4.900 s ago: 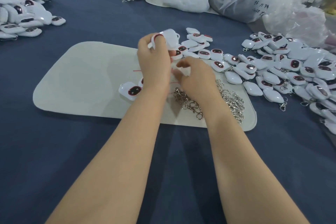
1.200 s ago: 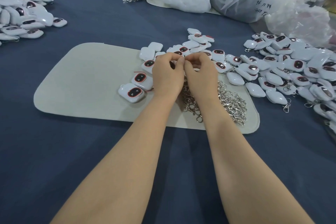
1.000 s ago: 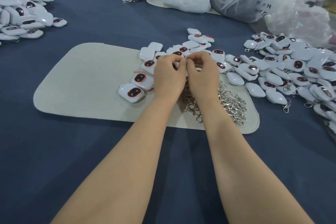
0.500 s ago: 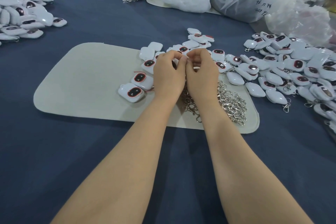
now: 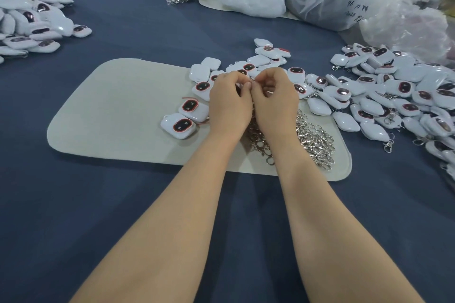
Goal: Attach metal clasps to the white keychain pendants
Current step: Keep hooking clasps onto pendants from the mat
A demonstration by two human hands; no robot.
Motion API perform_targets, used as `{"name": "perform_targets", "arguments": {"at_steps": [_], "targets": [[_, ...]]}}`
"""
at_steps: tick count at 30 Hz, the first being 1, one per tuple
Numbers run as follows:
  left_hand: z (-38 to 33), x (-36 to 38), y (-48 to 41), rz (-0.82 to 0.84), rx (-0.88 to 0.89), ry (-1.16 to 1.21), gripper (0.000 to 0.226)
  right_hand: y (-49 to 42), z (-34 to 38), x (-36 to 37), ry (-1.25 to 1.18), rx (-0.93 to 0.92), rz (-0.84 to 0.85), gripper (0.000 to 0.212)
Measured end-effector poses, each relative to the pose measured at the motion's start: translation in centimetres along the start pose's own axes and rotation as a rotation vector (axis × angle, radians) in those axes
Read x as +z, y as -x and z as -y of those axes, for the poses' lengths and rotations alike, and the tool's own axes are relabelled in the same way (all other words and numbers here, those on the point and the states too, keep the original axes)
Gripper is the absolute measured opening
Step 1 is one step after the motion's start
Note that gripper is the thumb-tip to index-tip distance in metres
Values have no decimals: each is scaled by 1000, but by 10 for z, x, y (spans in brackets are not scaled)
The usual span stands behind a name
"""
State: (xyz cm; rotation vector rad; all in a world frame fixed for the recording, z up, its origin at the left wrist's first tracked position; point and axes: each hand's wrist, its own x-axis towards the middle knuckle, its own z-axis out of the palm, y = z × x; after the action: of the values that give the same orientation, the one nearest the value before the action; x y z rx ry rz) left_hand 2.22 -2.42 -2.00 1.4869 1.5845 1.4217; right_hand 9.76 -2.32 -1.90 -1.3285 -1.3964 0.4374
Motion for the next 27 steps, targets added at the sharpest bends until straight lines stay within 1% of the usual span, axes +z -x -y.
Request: {"name": "perform_targets", "arguments": {"at_steps": [7,17,23,27], "targets": [[0,0,0,-21,45,-44,11,0,0,-1,33,-34,31,13],[-1,1,1,-32,48,-15,10,-2,-2,0,-52,34,5,14],[-1,-1,2,-6,86,-48,11,-1,-2,0,19,-6,-27,15],[-2,-3,2,1,119,-111,12,-1,-1,-1,76,-48,-7,13]]}}
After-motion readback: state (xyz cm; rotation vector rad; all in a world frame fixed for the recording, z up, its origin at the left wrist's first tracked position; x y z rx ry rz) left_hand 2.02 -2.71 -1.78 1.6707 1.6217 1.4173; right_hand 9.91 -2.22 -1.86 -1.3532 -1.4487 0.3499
